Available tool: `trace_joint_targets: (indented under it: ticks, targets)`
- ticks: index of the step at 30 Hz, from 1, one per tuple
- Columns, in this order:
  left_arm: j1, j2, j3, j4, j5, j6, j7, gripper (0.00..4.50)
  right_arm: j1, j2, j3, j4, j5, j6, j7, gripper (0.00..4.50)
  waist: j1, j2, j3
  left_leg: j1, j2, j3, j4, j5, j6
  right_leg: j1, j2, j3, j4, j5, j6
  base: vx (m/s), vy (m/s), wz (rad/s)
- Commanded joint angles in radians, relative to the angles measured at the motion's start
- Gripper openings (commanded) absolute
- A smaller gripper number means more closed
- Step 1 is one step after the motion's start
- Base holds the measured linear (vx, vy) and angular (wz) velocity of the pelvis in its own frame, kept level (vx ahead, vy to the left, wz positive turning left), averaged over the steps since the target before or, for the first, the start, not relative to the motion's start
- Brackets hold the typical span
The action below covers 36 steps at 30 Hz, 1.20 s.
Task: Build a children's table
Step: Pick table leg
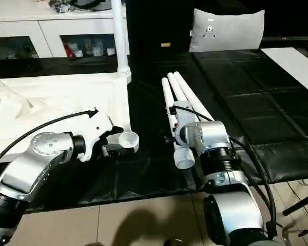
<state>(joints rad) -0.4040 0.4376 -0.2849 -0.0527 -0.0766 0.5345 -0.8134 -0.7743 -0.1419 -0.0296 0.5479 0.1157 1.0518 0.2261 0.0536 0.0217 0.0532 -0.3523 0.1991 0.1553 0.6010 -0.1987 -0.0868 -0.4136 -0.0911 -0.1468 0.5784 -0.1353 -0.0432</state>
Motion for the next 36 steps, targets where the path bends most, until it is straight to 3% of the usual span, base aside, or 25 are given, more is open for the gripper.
trace_joint_targets:
  ticks: [1, 5, 11, 13, 15, 20, 22, 25, 29, 31, 32, 33, 36]
  targets:
    - [0.000, 0.000, -0.009, 0.000, 0.011, -0.010, 0.005, 4.20, 0.021, -0.005, 0.009, -0.024, 0.004, 0.025, 0.003, 3.70, 0.002, 0.001, -0.071, -0.001, 0.018, 0.002, -0.069, -0.147, -0.003, 0.065, -0.056, 0.059, -0.070, -0.391, -0.055, 0.000, 0.000, 0.00]
    - [-0.011, 0.001, -0.017, 0.015, 0.014, -0.016, 0.003, 4.20, 0.033, -0.005, 0.007, -0.034, 0.007, 0.037, 0.002, 3.42, 0.000, 0.009, -0.073, 0.000, 0.016, 0.001, -0.069, -0.157, -0.008, 0.066, -0.053, 0.057, -0.070, -0.369, -0.061, 0.000, 0.000, 0.00]
    - [-0.018, -0.007, -0.016, 0.010, 0.007, -0.011, 0.003, 4.20, 0.046, -0.002, -0.001, -0.059, 0.009, 0.049, -0.004, 2.89, 0.000, -0.004, -0.072, 0.000, 0.018, 0.001, -0.069, -0.158, -0.005, 0.067, -0.056, 0.057, -0.070, -0.383, -0.065, 0.000, 0.000, 0.00]
    - [-0.018, -0.010, -0.018, 0.018, 0.015, -0.016, 0.011, 4.20, 0.048, -0.001, 0.004, -0.051, 0.006, 0.041, -0.001, 2.79, 0.001, -0.005, -0.073, 0.000, 0.017, 0.001, -0.069, -0.156, -0.004, 0.068, -0.057, 0.057, -0.070, -0.392, -0.061, 0.000, 0.000, 0.00]
    - [-0.016, -0.009, -0.020, 0.021, 0.018, -0.019, 0.011, 4.20, 0.048, 0.002, 0.008, -0.045, 0.003, 0.036, -0.001, 2.58, 0.000, 0.000, -0.071, 0.000, 0.018, 0.001, -0.069, -0.162, -0.005, 0.066, -0.055, 0.057, -0.073, -0.398, -0.056, 0.000, 0.000, 0.00]
    - [-0.021, -0.004, -0.018, 0.022, 0.017, -0.020, 0.005, 4.20, 0.055, 0.008, 0.014, -0.055, 0.001, 0.039, -0.002, 2.21, 0.001, -0.003, -0.072, -0.001, 0.017, 0.000, -0.069, -0.155, -0.004, 0.067, -0.056, 0.056, -0.071, -0.396, -0.053, 0.000, 0.000, 0.00]
    - [-0.020, -0.007, -0.017, 0.024, 0.019, -0.021, 0.009, 4.20, 0.057, 0.009, 0.013, -0.051, 0.000, 0.030, -0.002, 2.01, 0.002, -0.012, -0.073, -0.002, 0.017, 0.001, -0.069, -0.149, -0.002, 0.068, -0.057, 0.057, -0.071, -0.395, -0.053, 0.000, 0.000, 0.00]
    - [-0.021, -0.010, -0.020, 0.029, 0.029, -0.024, 0.017, 4.20, 0.058, 0.009, 0.010, -0.042, -0.001, 0.016, -0.002, 1.95, 0.004, -0.008, -0.070, 0.001, 0.018, 0.001, -0.070, -0.164, -0.006, 0.064, -0.058, 0.056, -0.075, -0.422, -0.045, 0.000, 0.000, 0.00]
    - [-0.038, -0.031, 0.006, 0.034, 0.009, -0.032, 0.028, 4.20, 0.041, 0.020, -0.033, -0.037, 0.011, -0.025, -0.026, 1.88, 0.004, -0.007, -0.070, 0.003, 0.017, 0.000, -0.071, -0.182, -0.012, 0.065, -0.059, 0.054, -0.080, -0.442, -0.034, 0.000, 0.000, 0.00]
    - [-0.054, -0.053, 0.025, 0.062, 0.009, -0.058, 0.058, 4.20, 0.031, 0.025, -0.070, -0.036, 0.026, -0.057, -0.040, 1.87, 0.007, 0.000, -0.071, 0.006, 0.016, 0.000, -0.069, -0.182, -0.011, 0.063, -0.059, 0.055, -0.081, -0.438, -0.034, 0.000, 0.000, 0.00]
    - [-0.059, -0.060, 0.031, 0.070, 0.010, -0.061, 0.069, 4.20, 0.029, 0.026, -0.078, -0.034, 0.029, -0.063, -0.044, 1.87, 0.005, -0.002, -0.071, 0.004, 0.016, 0.001, -0.069, -0.179, -0.012, 0.064, -0.056, 0.054, -0.081, -0.424, -0.035, 0.000, 0.000, 0.00]
    - [-0.064, -0.066, 0.036, 0.078, 0.010, -0.064, 0.078, 4.20, 0.029, 0.025, -0.082, -0.038, 0.031, -0.072, -0.044, 1.87, 0.006, 0.004, -0.073, 0.003, 0.016, -0.002, -0.070, -0.177, -0.013, 0.067, -0.056, 0.053, -0.078, -0.416, -0.037, 0.000, 0.000, 0.00]
    - [-0.073, -0.087, 0.056, 0.090, -0.002, -0.063, 0.099, 4.20, 0.033, 0.029, -0.107, -0.056, 0.047, -0.087, -0.046, 1.86, 0.006, -0.002, -0.077, 0.000, 0.018, 0.000, -0.068, -0.146, -0.006, 0.069, -0.056, 0.055, -0.071, -0.360, -0.051, 0.000, 0.000, 0.00]
